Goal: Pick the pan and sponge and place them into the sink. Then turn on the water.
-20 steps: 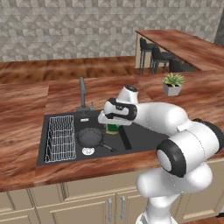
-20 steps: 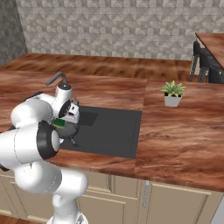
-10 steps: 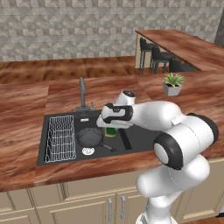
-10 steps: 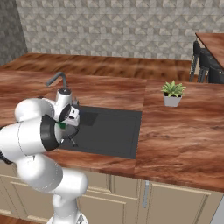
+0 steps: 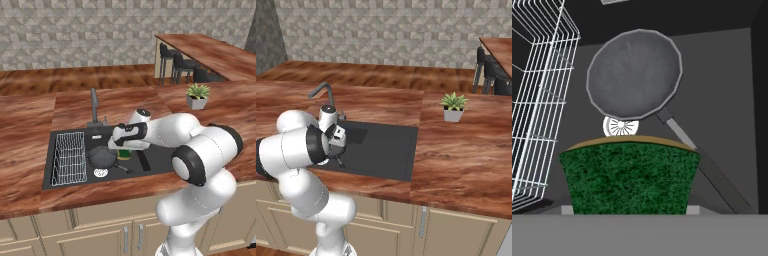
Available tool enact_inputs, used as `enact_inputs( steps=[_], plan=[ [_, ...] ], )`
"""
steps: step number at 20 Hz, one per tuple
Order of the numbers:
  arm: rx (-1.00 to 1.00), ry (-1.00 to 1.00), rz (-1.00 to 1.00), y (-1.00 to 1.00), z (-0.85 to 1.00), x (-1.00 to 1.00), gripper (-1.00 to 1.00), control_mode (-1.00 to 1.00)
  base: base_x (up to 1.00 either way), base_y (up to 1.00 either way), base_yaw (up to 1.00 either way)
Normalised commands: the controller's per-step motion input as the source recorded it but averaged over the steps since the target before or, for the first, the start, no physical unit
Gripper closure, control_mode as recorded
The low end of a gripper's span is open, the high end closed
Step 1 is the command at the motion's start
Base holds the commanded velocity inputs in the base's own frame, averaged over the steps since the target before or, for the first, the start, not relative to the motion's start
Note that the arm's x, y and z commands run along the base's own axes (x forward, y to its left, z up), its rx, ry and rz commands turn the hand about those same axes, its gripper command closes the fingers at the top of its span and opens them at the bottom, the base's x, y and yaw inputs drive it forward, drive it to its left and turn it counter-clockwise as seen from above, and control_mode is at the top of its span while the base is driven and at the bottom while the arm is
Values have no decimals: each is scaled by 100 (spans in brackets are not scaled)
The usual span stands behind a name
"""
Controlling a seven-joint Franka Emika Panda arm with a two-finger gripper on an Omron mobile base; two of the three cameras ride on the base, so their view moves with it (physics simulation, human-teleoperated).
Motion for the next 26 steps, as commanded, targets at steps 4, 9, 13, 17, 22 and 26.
enact_inputs(
  steps=[4, 9, 13, 17, 22, 26],
  plan=[
    [0, 0, 0, 4, -18, 12, 100, -100, 0, 0, 0],
    [0, 0, 0, 0, -21, 13, 100, -100, 0, 0, 0],
    [0, -1, 0, 1, -21, 14, 100, -100, 0, 0, 0],
    [0, 0, 0, 5, -26, 15, 100, -100, 0, 0, 0],
    [0, 0, 0, 11, -26, 19, 100, -100, 0, 0, 0],
    [0, -3, 0, 10, -23, 21, 100, -100, 0, 0, 0]
  ],
)
